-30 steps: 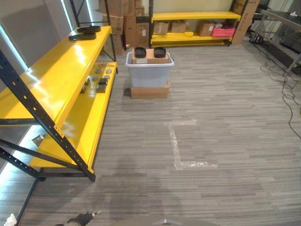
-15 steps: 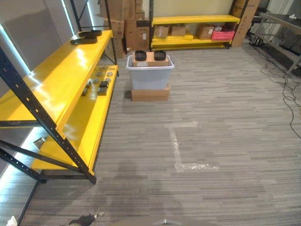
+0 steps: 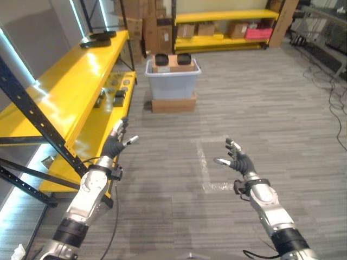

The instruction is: Move parts from the plastic box to the shelf.

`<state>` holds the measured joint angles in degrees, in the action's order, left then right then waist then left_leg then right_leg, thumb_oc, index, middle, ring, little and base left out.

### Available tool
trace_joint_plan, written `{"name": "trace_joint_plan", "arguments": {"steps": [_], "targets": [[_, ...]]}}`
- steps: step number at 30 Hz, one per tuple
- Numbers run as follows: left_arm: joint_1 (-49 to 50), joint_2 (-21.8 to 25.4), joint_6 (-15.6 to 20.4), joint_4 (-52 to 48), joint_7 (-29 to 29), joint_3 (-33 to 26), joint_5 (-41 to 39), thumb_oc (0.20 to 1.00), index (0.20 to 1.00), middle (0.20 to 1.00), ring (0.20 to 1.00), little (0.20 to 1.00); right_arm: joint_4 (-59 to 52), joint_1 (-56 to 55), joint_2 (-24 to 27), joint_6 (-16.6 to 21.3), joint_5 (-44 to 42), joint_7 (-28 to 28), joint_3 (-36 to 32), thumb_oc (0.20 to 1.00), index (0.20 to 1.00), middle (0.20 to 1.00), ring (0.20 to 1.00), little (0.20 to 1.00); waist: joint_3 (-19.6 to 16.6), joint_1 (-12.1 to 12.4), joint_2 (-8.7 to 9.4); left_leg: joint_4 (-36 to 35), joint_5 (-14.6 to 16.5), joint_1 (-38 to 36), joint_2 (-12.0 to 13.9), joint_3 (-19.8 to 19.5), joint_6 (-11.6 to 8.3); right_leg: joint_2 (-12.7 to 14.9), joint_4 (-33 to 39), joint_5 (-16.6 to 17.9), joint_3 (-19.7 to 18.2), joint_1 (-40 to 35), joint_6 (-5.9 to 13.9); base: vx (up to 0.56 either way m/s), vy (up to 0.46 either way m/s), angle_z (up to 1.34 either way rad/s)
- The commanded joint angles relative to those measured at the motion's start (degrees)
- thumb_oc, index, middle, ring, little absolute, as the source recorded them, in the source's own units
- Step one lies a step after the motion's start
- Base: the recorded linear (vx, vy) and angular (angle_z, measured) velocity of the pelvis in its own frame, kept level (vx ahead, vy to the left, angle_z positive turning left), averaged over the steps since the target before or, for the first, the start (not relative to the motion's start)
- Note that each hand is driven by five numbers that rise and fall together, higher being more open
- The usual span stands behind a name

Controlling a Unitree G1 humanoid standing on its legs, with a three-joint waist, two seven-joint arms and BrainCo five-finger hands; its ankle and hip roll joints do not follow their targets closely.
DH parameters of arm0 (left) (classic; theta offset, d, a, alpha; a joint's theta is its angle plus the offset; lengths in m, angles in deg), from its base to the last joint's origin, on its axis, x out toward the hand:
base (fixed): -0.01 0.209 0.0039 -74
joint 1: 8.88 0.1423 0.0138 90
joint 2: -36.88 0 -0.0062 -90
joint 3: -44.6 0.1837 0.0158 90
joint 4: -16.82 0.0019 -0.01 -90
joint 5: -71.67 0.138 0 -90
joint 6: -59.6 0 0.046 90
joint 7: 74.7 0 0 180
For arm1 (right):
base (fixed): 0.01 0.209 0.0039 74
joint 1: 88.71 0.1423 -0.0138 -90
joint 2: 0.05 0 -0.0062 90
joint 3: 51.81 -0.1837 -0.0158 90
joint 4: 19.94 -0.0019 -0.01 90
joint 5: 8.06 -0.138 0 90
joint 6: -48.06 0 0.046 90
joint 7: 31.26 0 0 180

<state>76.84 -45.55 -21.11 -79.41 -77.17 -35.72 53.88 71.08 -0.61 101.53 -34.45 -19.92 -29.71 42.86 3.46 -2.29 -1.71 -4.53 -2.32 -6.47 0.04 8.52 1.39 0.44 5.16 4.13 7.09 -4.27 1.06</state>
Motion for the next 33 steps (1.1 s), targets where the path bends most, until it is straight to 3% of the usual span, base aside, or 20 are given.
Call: {"name": "trace_joint_plan", "arguments": {"steps": [1, 7, 10, 11, 12, 13, 15, 16, 19, 22, 24, 25, 26, 27, 28, 29, 30, 32, 33], "targets": [[-1.18, 1.35, 4.24, 0.13, 2.0, -2.6, -3.72, 1.0, 1.0, 1.0, 1.0, 1.0, -3.27, 0.92, -0.92, 5.7, -1.98, -1.09, -4.5, 1.0, 1.0, 1.0, 1.0, 1.0, 1.81, -0.63, 2.28, -0.47, 4.82, -1.95, 8.06, -1.57, -5.42, 2.83, -0.16, -7.92, -0.17, -4.45, 4.28, 0.05, -0.142, -0.16], [0.75, 1.5, 3.41, -0.33, 4.4, -3.09, -3.97, 1.0, 1.0, 1.0, 1.0, 1.0, -5.11, -1.45, -0.89, 5.66, -2.09, -2.91, -5.96, 1.0, 1.0, 1.0, 1.0, 1.0, 2.9, -1.32, 2.47, 1.68, 4.77, -2.32, 10.28, -0.96, -6.78, 0.67, -0.35, -8.85, -1.03, -4.87, 2.65, 0.07, -0.16, -0.08], [0.97, 1.38, 3.22, -0.07, 4.86, -3.18, -4.6, 1.0, 1.0, 1.0, 1.0, 1.0, -5.08, -1.03, -0.91, 5.69, -2.69, -3.33, -5.41, 1.0, 1.0, 1.0, 1.0, 1.0, 3.79, -1.6, 2.78, 7.34, 6.44, -0.82, 11.22, -1.21, -7.14, -0.05, -0.72, -9.45, -1.92, -5.14, 1.69, 0.06, -0.152, -0.1], [1.2, 1.49, 3.15, -0.38, 4.7, -3.44, -4.89, 1.0, 1.0, 1.0, 1.0, 1.0, -4.98, -0.72, -1.01, 5.71, -3.57, -3.5, -4.84, 1.0, 1.0, 1.0, 1.0, 1.0, 4.7, -1.43, 3.06, 12.65, 6.8, 1.1, 11.45, -2.05, -6.98, -0.24, -1.29, -9.78, -2.64, -5.25, 1.16, 0.04, -0.192, -0.21], [1.47, 1.54, 3.11, -1.01, 4.3, -3.67, -5.15, 1.0, 1.0, 1.0, 1.0, 1.0, -5.52, -0.17, -1.0, 5.72, -4.67, -3.74, -3.96, 1.0, 1.0, 1.0, 1.0, 1.0, 7.27, -0.36, 3.54, 23.38, 4.75, 6.38, 10.82, -5.13, -6.1, -0.35, -2.08, -10.16, -3.56, -6.18, 0.25, 0.02, -0.191, -0.23], [1.4, 1.58, 3.09, -1.03, 4.3, -3.71, -5.14, 1.0, 1.0, 1.0, 1.0, 1.0, -5.51, -0.07, -1.04, 5.72, -4.68, -3.75, -3.97, 1.0, 1.0, 1.0, 1.0, 1.0, 7.21, -0.52, 3.56, 23.74, 4.6, 6.93, 10.8, -5.36, -6.08, -0.36, -2.08, -9.98, -3.41, -5.89, 0.22, 0.06, -0.182, -0.37], [1.68, 0.99, 3.3, -1.07, 3.94, -3.87, -5.36, 1.0, 1.0, 1.0, 1.0, 1.0, -5.63, 0.42, -0.74, 5.75, -4.17, -3.46, -3.53, 1.0, 1.0, 1.0, 1.0, 1.0, 8.57, 0.5, 3.96, 32.06, 1.63, 12.73, 8.65, -9.2, -5.25, -0.48, -2.04, -10.43, -3.7, -6.53, -0.53, 0.13, -0.11, -0.51], [2.73, 0.18, 3.25, -1.76, 3.69, -4.37, -5.34, 1.0, 1.0, 1.0, 1.0, 1.0, -5.59, 1.09, -0.61, 5.39, -3.29, -3.19, -2.91, 1.0, 1.0, 1.0, 1.0, 1.0, 9.63, 1.9, 4.38, 32.57, 2.45, 18.74, 5.43, -10.01, -4.5, -0.04, -1.31, -11.23, -4.07, -8.1, -0.56, 0.25, -0.043, -0.26], [4.69, 0.14, 3.05, -2.89, 4.34, -5.25, -5.73, 1.0, 1.0, 1.0, 1.0, 1.0, -6.59, 1.24, -0.17, 5.25, -2.04, -3.32, -3.11, 1.0, 1.0, 1.0, 1.0, 1.0, 9.43, 3.17, 4.19, 26.09, 2.84, 21.0, 3.49, -11.03, -4.34, 0.12, -0.34, -12.31, -4.88, -9.3, -0.15, 0.25, 0.039, -0.05], [5.93, 0.52, 3.12, -2.51, 3.77, -6.2, -4.48, 1.0, 1.0, 1.0, 1.0, 1.0, -4.43, 4.09, -0.57, 5.54, -1.78, -1.92, -1.73, 1.0, 1.0, 1.0, 1.0, 1.0, 9.5, 5.95, 2.6, 5.31, -3.68, 24.5, 1.93, -14.62, -6.01, -1.05, -0.16, -15.73, -7.2, -12.0, 0.16, 0.38, 0.074, -0.36], [5.8, 0.35, 3.23, -2.13, 3.44, -6.59, -3.84, 1.0, 1.0, 1.0, 1.0, 1.0, -3.97, 4.57, -0.85, 5.46, -0.78, -1.21, -1.7, 1.0, 1.0, 1.0, 1.0, 1.0, 9.39, 6.11, 2.71, 2.17, -4.58, 25.4, 1.92, -13.27, -6.27, -1.07, -0.16, -16.84, -7.65, -13.06, 0.15, 0.4, 0.097, -0.18], [5.5, -0.09, 3.37, -1.61, 2.9, -7.15, -3.54, 1.0, 1.0, 1.0, 1.0, 1.0, -4.01, 5.06, -1.45, 5.34, 2.31, 0.39, -1.46, 1.0, 1.0, 1.0, 1.0, 1.0, 8.55, 6.9, 2.63, 0.73, -5.92, 26.0, 1.64, -9.8, -5.8, -0.93, -0.33, -18.29, -8.86, -14.98, 0.52, 0.81, 0.319, -0.38], [5.89, -0.31, 3.3, -2.24, 3.15, -7.17, -3.43, 1.0, 1.0, 1.0, 1.0, 1.0, -4.43, 4.62, -2.16, 4.56, 5.92, 0.34, -0.89, 1.0, 1.0, 1.0, 1.0, 1.0, 6.62, 8.01, 2.06, 0.71, -8.77, 24.2, 1.56, -9.51, -4.35, -0.49, -2.41, -19.77, -10.28, -15.99, 1.11, 0.69, 0.29, -0.38], [5.95, -0.31, 3.29, -2.25, 3.15, -7.11, -3.43, 1.0, 1.0, 1.0, 1.0, 1.0, -4.48, 4.51, -2.17, 4.52, 5.96, 0.35, -0.91, 1.0, 1.0, 1.0, 1.0, 1.0, 6.55, 7.98, 2.37, 0.56, -8.48, 23.97, 1.22, -9.43, -4.35, -0.15, -2.63, -20.18, -10.15, -16.06, 1.14, 0.54, 0.264, -0.59], [5.74, -0.22, 3.17, -2.46, 3.51, -6.61, -3.52, 1.0, 1.0, 1.0, 1.0, 1.0, -4.89, 3.59, -2.2, 3.95, 7.17, -0.29, -1.08, 1.0, 1.0, 1.0, 1.0, 1.0, 5.69, 7.82, 2.75, 0.99, -10.1, 23.35, 0.4, -9.36, -4.06, 0.89, -5.46, -20.5, -9.85, -15.94, 1.62, 0.42, 0.205, -0.72], [5.27, 0.17, 3.3, -2.18, 3.84, -5.9, -2.96, 1.0, 1.0, 1.0, 1.0, 1.0, -4.43, 3.29, -2.13, 3.66, 8.03, -1.29, -0.59, 1.0, 1.0, 1.0, 1.0, 1.0, 4.46, 7.99, 3.9, 2.16, -9.36, 22.67, -1.04, -9.29, -2.74, 2.59, -10.77, -18.79, -9.9, -15.05, 3.41, 0.51, 0.261, -0.75], [4.98, 0.38, 3.12, -2.1, 4.04, -5.74, -3.06, 1.0, 1.0, 1.0, 1.0, 1.0, -4.53, 3.05, -2.37, 3.34, 8.54, -1.54, -0.53, 1.0, 1.0, 1.0, 1.0, 1.0, 3.94, 8.07, 3.92, 2.46, -8.39, 20.85, -1.36, -9.41, -1.96, 3.25, -15.78, -16.87, -9.71, -12.29, 4.68, 0.53, 0.275, -0.5], [4.21, 1.29, 2.61, -2.67, 4.94, -4.6, -2.94, 1.0, 1.0, 1.0, 1.0, 1.0, -5.64, 1.93, -2.83, 3.09, 8.4, -2.74, -0.8, 1.0, 1.0, 1.0, 1.0, 1.0, 4.73, 6.68, 4.81, 2.81, -6.11, 16.52, -3.21, -9.17, 0.18, 5.23, -32.39, -4.23, -9.72, -6.71, 8.54, 0.41, 0.234, -0.31], [3.12, 1.91, 2.65, -2.46, 4.87, -3.78, -2.91, 1.0, 1.0, 1.0, 1.0, 1.0, -5.66, 2.5, -3.15, 2.92, 8.05, -2.73, -0.14, 1.0, 1.0, 1.0, 1.0, 1.0, 5.72, 5.61, 4.12, 2.06, -5.01, 13.68, -3.11, -9.58, 1.44, 4.66, -41.94, 1.12, -9.89, -2.42, 9.59, 0.23, 0.153, -0.29]]}}
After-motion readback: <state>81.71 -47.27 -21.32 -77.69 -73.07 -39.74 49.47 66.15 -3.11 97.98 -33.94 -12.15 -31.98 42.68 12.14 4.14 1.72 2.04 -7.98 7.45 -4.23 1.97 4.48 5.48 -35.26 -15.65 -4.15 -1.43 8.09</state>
